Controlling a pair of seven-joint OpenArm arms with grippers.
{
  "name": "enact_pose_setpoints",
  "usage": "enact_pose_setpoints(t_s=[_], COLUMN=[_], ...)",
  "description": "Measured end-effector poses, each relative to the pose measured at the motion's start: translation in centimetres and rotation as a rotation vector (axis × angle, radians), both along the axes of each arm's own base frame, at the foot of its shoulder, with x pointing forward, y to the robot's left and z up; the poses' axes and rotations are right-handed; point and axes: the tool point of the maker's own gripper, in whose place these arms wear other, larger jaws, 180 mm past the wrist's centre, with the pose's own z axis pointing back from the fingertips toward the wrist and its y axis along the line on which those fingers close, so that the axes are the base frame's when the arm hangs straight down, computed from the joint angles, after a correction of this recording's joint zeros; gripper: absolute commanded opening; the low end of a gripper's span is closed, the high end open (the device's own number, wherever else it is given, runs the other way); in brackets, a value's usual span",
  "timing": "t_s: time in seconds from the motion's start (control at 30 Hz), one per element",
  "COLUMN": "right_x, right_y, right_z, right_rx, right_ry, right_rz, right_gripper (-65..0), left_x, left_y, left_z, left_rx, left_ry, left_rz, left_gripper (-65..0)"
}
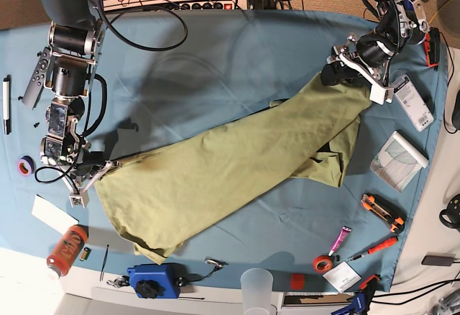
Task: Layout the t-shirt on the table in an organized manner, then fold the t-shirt properly
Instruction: 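Grasp the opposite shirt end with the left gripper, then lift the shirt high with both grippers and swing it through the air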
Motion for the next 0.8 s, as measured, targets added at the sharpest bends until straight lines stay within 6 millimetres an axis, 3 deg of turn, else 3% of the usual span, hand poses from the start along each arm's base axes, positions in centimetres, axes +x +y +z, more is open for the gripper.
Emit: enact_pose_setpoints(t_s=[0.1, 0.2, 0.33, 0.53, 0.67, 0.8], right_x=[0.0, 0.1, 0.6, 2.1, 0.9, -1.8], right_y=[0.0, 0.0, -0.2, -0.3, -1.0, -1.8], right_z=[0.0, 0.1, 1.7, 7.9, 10.6, 10.9], right_rx=[-0.001, -0.002, -0.032, -0.106, -0.156, -0.197], right_ry=[0.009, 0.007, -0.016, -0.129, -0.146, -0.12], right_rz=[-0.001, -0.001, 0.01, 0.037, 0.046, 0.047], right_gripper=[-65.0, -65.0, -65.0, -65.0, -65.0, -65.0], left_x=[0.0, -0.3, -0.3, -0.5, -0.3, -0.5], left_y=[0.0, 0.1, 0.1, 0.0, -0.1, -0.4], left_z=[0.0, -0.4, -0.4, -0.2, 0.8, 1.9], left_rx=[0.001, 0.011, 0.012, 0.019, 0.037, 0.064], left_ry=[0.001, 0.018, 0.019, 0.026, 0.006, 0.002], left_rz=[0.0, -0.006, -0.006, -0.022, -0.04, -0.081], left_gripper=[-45.7, -65.0, -65.0, -65.0, -65.0, -65.0])
